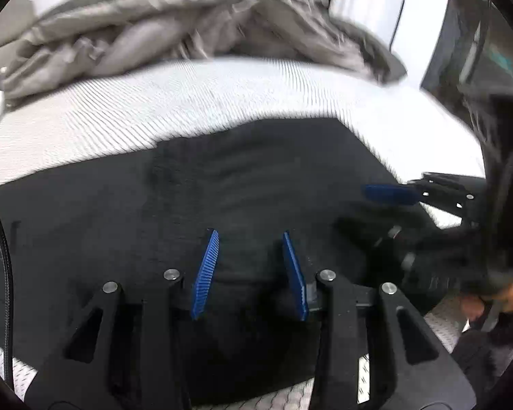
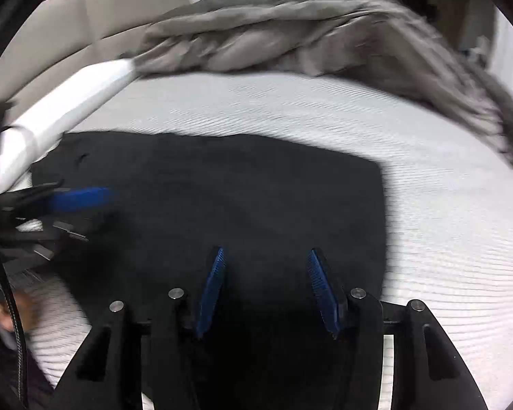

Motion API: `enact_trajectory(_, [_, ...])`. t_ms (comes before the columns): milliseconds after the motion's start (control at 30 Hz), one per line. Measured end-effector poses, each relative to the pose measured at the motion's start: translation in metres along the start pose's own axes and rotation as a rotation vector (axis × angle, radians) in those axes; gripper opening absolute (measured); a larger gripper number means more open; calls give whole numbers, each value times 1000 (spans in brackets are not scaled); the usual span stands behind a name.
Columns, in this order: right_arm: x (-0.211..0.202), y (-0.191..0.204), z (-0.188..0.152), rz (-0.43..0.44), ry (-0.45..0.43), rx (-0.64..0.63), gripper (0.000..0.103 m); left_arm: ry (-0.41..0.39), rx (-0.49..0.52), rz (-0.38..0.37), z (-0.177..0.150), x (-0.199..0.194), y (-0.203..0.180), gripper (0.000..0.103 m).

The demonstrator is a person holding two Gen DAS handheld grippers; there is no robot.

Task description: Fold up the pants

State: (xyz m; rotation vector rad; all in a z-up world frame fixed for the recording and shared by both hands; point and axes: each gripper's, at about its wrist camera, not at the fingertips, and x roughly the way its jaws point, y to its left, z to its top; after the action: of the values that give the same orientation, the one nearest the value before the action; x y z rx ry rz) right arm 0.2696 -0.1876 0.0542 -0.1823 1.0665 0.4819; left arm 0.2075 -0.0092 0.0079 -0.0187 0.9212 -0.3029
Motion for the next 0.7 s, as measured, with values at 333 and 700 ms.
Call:
enact_trajectory(333, [-21, -92, -46, -131, 40, 47, 56, 43, 96, 9, -38, -33, 20, 37])
enact_trajectory(700, [14, -150, -45, 386, -9, 613, 26, -125, -328, 13, -12, -61, 95, 45])
